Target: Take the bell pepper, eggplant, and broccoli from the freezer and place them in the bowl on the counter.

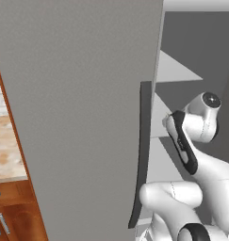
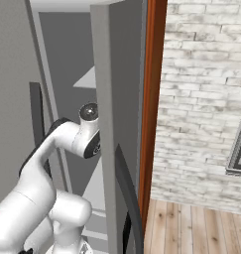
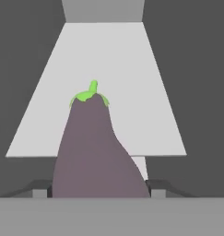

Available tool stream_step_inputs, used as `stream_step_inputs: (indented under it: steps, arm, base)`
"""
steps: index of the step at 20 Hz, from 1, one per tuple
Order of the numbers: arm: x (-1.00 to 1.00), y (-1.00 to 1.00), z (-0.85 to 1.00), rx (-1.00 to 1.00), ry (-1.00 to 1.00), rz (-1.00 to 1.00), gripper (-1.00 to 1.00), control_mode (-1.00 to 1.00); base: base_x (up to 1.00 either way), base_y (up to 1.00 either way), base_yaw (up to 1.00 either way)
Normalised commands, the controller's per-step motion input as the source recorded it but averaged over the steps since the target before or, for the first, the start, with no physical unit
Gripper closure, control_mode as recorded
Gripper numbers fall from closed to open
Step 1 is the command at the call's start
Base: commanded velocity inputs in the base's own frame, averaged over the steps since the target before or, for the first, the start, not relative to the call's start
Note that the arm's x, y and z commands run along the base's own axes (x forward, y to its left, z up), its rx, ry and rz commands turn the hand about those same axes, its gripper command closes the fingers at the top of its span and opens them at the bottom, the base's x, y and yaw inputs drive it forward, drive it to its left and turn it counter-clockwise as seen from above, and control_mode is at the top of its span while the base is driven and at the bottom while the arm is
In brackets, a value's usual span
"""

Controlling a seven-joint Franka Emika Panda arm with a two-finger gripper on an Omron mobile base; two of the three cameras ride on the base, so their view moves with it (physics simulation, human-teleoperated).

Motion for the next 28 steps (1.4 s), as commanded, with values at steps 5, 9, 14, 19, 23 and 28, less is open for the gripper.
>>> stream_step_inputs:
  steps: [5,9,14,19,23,28]
  arm:
    - [-0.68,0.04,0.25,0.0,0.0,0.0,1.0,-1.0]
    - [-0.65,0.14,0.37,-0.01,0.0,0.0,1.0,-1.0]
    - [-0.56,0.27,0.52,-0.02,0.0,0.0,1.0,-1.0]
    - [-0.6,0.16,0.48,0.0,0.0,0.0,1.0,-1.0]
    - [-0.64,0.14,0.56,0.0,0.0,0.0,1.0,-1.0]
    - [-0.62,0.19,0.62,0.0,0.02,0.0,1.0,-1.0]
  base:
    - [0.0,0.0,0.0]
    - [0.0,0.0,0.0]
    - [0.0,0.0,0.0]
    - [0.0,0.0,0.0]
    - [0.0,0.0,0.0]
    - [0.0,0.0,0.0]
